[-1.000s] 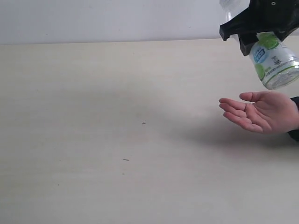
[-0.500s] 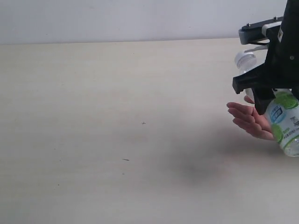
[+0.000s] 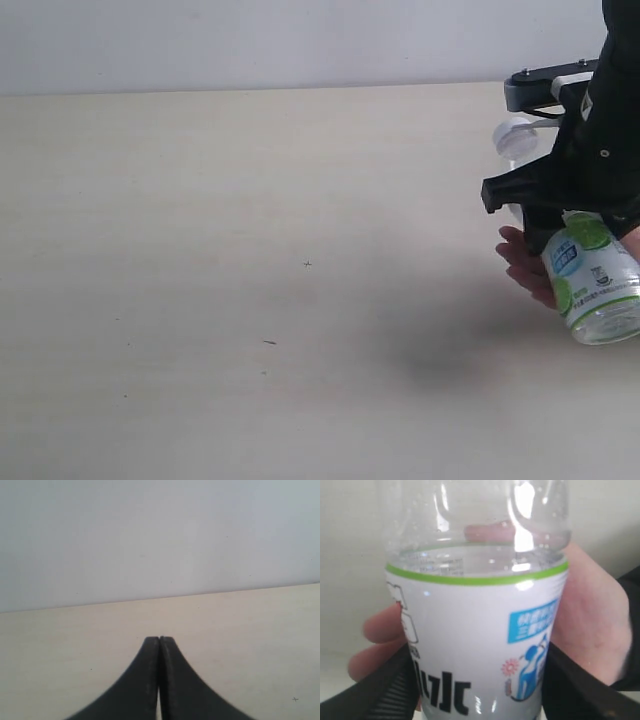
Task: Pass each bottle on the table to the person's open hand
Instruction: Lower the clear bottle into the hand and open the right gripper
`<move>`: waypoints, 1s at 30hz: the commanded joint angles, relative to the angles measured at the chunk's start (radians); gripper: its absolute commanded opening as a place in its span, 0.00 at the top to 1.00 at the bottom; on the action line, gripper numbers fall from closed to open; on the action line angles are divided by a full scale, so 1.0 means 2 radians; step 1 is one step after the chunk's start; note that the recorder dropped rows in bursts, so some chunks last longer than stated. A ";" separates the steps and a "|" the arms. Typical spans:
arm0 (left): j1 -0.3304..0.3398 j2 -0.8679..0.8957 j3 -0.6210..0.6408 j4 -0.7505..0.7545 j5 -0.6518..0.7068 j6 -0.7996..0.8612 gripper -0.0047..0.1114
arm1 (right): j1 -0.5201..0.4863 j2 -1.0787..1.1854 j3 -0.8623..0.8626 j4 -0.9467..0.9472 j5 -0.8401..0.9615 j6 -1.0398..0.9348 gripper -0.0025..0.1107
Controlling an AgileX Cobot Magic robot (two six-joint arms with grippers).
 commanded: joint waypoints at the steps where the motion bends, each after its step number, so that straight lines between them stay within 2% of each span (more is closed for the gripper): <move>1: 0.002 -0.001 0.001 -0.004 0.000 0.001 0.95 | -0.001 0.004 0.001 0.001 -0.004 0.003 0.98; 4: 0.002 -0.001 0.001 -0.004 0.000 0.001 0.95 | -0.001 0.009 0.001 0.001 -0.003 0.003 0.97; 7: 0.002 -0.001 0.001 -0.004 0.000 0.001 0.95 | -0.001 0.010 0.001 0.001 -0.003 0.003 0.89; 11: 0.002 -0.001 0.001 -0.004 0.000 0.001 0.95 | -0.001 0.010 0.001 0.001 -0.003 0.001 0.70; 16: 0.002 -0.001 0.001 -0.004 0.000 0.001 0.95 | -0.001 0.009 0.001 -0.001 -0.003 0.001 0.40; 19: 0.002 -0.001 0.001 -0.004 0.000 0.001 0.95 | -0.001 0.006 0.001 -0.006 -0.003 -0.003 0.28; 30: 0.002 -0.001 0.001 -0.004 0.000 0.001 0.95 | -0.001 -0.046 0.000 -0.036 -0.008 -0.013 0.25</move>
